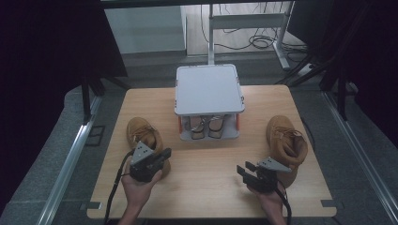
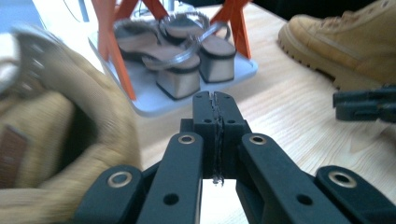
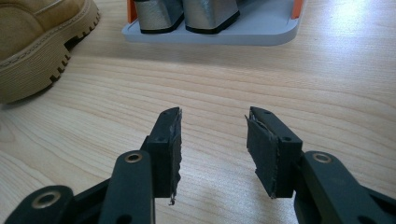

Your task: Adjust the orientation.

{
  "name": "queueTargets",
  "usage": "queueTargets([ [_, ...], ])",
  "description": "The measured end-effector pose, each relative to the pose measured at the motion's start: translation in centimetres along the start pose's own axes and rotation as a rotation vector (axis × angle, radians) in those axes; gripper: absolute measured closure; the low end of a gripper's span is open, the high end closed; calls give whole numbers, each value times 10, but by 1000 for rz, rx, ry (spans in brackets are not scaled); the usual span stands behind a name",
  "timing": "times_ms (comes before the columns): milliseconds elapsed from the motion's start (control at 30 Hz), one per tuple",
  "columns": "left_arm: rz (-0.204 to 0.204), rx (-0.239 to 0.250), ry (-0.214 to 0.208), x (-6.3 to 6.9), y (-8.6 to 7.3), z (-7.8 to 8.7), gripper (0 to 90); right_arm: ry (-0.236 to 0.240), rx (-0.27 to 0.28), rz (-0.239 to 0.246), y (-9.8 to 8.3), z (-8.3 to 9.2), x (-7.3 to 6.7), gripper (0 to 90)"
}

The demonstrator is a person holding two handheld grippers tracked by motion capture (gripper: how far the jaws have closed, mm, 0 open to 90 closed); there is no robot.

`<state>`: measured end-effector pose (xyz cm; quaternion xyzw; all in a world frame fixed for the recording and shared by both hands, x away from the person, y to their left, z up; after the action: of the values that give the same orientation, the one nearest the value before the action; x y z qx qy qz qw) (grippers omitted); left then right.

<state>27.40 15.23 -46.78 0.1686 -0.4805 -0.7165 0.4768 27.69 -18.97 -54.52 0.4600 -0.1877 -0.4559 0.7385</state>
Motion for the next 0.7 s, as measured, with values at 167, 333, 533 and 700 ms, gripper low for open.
queueTargets([
  [167,-7,-24,36,-2,-18,-19,890,1,-4,2,0,-1,0,544],
  [333,7,-17,82,-10,-24,-24,891,-5,-2,3,-1,-1,1,542],
  [533,-13,-9,116,-12,-27,-26,893,-1,-10,4,-2,-2,0,542],
  [700,12,-7,114,-22,-30,-21,895,-3,-10,2,-2,-2,0,542],
])
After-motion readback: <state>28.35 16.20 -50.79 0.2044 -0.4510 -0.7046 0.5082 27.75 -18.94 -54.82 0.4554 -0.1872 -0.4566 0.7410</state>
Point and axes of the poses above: each handheld gripper's, and its own axes: z roughly backward along the jaws, y roughly out of its top, x roughly to its right, the point moved 3 cm from there along -z, roughly forward along the jaws, and after that the axes turned 7 degrees about z, right-handed, at the moved point
